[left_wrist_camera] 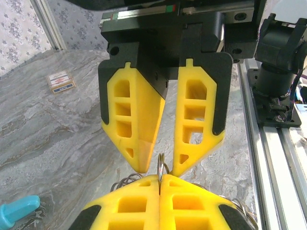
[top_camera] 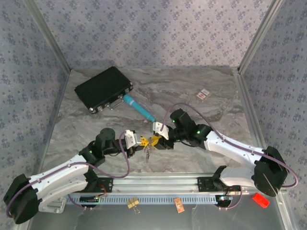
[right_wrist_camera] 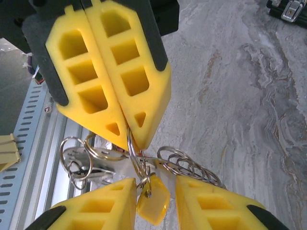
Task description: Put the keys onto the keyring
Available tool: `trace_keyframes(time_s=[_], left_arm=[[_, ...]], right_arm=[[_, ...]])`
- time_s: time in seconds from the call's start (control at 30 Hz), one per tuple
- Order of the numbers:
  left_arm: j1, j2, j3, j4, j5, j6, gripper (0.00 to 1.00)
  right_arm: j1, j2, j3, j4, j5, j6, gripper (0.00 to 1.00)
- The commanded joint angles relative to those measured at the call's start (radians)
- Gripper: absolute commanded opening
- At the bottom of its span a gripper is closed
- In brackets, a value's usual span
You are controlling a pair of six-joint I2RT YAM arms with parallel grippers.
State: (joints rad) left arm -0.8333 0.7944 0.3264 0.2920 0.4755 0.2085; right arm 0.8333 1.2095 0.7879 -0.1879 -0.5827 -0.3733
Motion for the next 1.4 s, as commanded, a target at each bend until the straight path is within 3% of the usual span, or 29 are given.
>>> trace_keyframes(time_s=[0.0,0.27,0.37,0.53,0.57,0.73,0.87,1.37], left_arm=[[-0.003,-0.009,0.014,0.063,0.031,-0.004,0.00],[-0.003,0.001,0.017,0.070,0.031,-0.006,0.00],[-0.003,0.004,0.017,0.075,0.035,-0.007,0.00],[-0.003,0.009,0.025,0.065,0.028,-0.011,0.00],[-0.003,0.008,0.026,0.059,0.025,-0.010,0.00],[-0.003,-0.004,0.024,0.031,-0.021,-0.006,0.24],[-0.003,-0.019,0.029,-0.010,-0.050,0.008,0.33],[-0.003,-0.008,0.072,-0.092,-0.049,0.045,0.29]], right_arm=[[0.005,-0.022,-0.009,0.024,-0.003,-0.001,0.28],[0.007,-0.017,0.001,0.037,-0.036,0.000,0.23],[0.006,-0.013,0.006,0.038,-0.038,-0.001,0.18],[0.009,-0.013,0.019,0.026,-0.030,-0.004,0.00],[0.009,-0.014,0.024,0.017,-0.023,-0.008,0.00],[0.010,-0.006,0.066,-0.076,0.032,-0.051,0.00],[0.024,0.009,0.117,-0.175,0.096,-0.103,0.00],[0.099,0.061,0.234,-0.307,0.200,-0.184,0.00]])
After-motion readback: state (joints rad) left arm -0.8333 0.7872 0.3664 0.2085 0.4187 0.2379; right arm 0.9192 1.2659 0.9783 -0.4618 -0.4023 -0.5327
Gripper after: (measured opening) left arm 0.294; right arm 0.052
